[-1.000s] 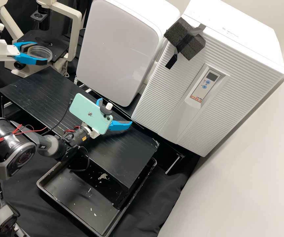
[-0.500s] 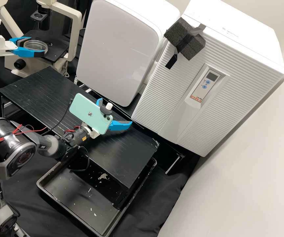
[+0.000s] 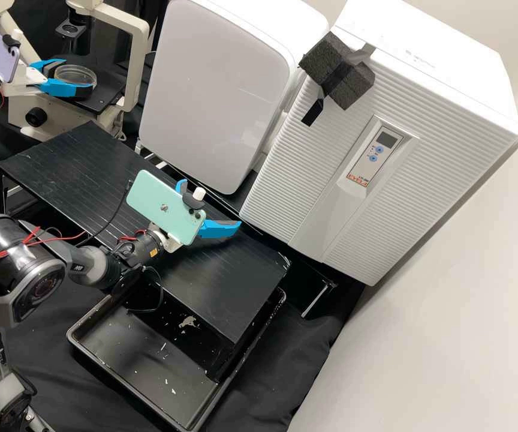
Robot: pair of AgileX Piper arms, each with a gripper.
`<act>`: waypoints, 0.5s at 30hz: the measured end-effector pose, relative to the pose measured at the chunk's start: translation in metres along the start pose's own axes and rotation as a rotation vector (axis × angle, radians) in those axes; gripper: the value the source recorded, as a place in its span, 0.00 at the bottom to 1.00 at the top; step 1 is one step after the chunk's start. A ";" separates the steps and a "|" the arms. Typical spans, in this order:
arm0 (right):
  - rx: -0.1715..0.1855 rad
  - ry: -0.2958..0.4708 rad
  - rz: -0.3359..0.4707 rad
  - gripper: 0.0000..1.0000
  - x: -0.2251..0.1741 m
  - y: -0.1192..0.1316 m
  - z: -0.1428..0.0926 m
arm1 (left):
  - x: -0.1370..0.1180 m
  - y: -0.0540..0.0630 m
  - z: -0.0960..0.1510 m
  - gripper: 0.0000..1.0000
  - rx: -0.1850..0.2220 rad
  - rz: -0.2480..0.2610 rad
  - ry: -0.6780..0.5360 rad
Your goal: Place the petri dish on the microscope
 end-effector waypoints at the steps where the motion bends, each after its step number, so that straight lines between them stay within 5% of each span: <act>1: 0.000 0.000 0.000 1.00 0.000 0.000 0.000 | 0.003 0.000 0.001 0.00 0.004 -0.001 0.005; 15: 0.000 0.000 0.000 1.00 0.000 0.000 0.000 | 0.025 -0.001 0.000 0.00 0.036 0.006 0.034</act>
